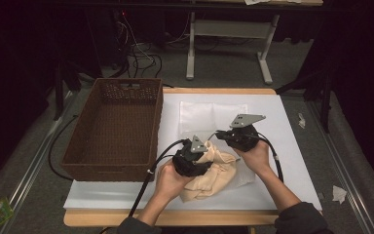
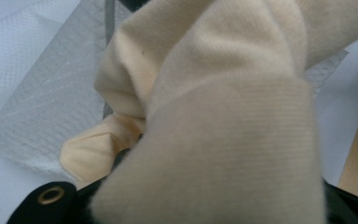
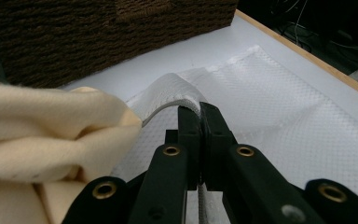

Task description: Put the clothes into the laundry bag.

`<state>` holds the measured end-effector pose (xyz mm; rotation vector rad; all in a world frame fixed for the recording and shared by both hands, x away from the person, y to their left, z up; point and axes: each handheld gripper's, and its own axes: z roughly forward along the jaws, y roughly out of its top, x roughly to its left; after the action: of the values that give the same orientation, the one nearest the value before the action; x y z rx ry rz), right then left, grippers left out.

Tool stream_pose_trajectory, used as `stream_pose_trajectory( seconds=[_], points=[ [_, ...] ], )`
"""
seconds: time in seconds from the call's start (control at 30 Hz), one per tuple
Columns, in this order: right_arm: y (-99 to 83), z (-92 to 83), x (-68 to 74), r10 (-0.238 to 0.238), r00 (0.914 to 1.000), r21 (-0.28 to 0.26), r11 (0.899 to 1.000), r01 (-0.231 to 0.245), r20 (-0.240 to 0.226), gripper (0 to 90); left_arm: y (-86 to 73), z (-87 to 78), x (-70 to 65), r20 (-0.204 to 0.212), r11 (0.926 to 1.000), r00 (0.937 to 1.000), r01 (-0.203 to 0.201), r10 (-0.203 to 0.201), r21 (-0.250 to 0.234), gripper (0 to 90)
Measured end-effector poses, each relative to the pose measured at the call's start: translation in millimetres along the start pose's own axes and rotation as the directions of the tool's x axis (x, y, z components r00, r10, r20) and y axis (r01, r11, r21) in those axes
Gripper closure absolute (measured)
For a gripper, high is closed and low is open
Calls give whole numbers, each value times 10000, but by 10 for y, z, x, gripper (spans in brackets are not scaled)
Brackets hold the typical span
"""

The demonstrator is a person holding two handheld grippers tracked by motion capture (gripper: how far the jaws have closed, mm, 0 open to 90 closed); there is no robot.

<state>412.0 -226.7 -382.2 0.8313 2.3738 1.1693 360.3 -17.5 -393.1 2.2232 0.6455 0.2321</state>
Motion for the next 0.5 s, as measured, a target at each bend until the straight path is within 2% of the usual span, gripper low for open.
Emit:
stream_pose_trajectory(
  seconds=[0.17,0.33,0.5],
  points=[
    [20,6,12,-57,10000,1,10000,57,-53,891,22,49,-31,20,9996,9998,-198,197,197,637],
    [53,-28,52,-197,9998,-153,9997,196,-91,891,28,152,21,-14,9987,9998,191,-191,468,638],
    [62,-61,74,-261,9996,-210,9994,258,-135,891,33,240,35,-188,9961,9990,414,-400,780,638]
  ],
)
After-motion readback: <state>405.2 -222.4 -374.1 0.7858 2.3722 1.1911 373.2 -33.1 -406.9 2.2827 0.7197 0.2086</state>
